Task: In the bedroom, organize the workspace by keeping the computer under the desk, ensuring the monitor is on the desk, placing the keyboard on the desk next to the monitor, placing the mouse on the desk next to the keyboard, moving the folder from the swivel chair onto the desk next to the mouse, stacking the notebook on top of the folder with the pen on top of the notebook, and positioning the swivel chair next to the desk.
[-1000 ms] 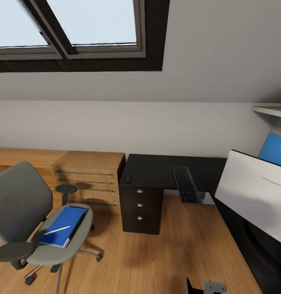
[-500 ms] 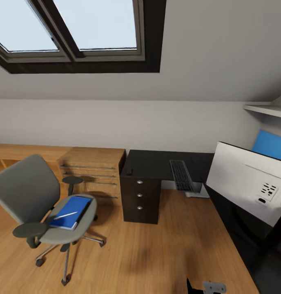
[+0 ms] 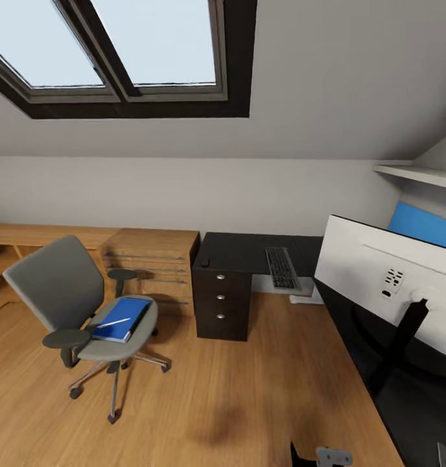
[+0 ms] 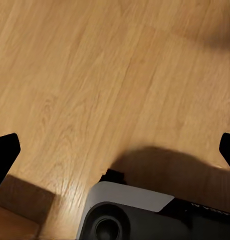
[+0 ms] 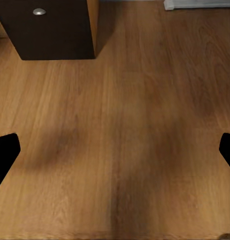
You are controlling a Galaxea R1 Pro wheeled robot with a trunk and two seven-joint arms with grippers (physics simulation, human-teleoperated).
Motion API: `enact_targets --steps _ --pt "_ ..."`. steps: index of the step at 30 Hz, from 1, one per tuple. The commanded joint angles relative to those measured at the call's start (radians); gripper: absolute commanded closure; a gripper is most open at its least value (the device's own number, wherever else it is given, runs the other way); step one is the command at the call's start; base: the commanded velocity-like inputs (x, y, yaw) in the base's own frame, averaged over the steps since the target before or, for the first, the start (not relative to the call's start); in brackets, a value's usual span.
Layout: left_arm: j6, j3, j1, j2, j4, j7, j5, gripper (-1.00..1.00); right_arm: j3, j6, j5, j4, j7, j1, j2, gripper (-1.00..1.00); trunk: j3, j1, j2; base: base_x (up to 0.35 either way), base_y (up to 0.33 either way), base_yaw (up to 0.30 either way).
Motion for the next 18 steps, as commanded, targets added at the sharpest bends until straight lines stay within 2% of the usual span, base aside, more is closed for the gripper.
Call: enact_targets --steps 1,12,18 --pt "-0.004 -0.008 0.0 0.001 -0.001 0.008 0.011 -1.0 0.008 -0.003 -0.008 0.002 0.001 -0.001 0.001 -1.0 -0.001 0.0 -0.001 -0.333 -0.051 0.0" --pt "-0.003 -0.008 0.0 0.001 -0.001 0.008 0.011 -1.0 0.008 -0.005 -0.008 0.002 0.001 -0.001 0.001 -1.0 -0.001 0.0 -0.001 -0.335 -0.017 0.0" --pt "-0.003 -0.009 0.0 0.0 -0.001 0.008 0.011 -1.0 0.012 -0.012 -0.003 -0.009 0.004 -0.001 0.002 -1.0 -0.001 0.0 -0.001 -0.262 -0.124 0.0"
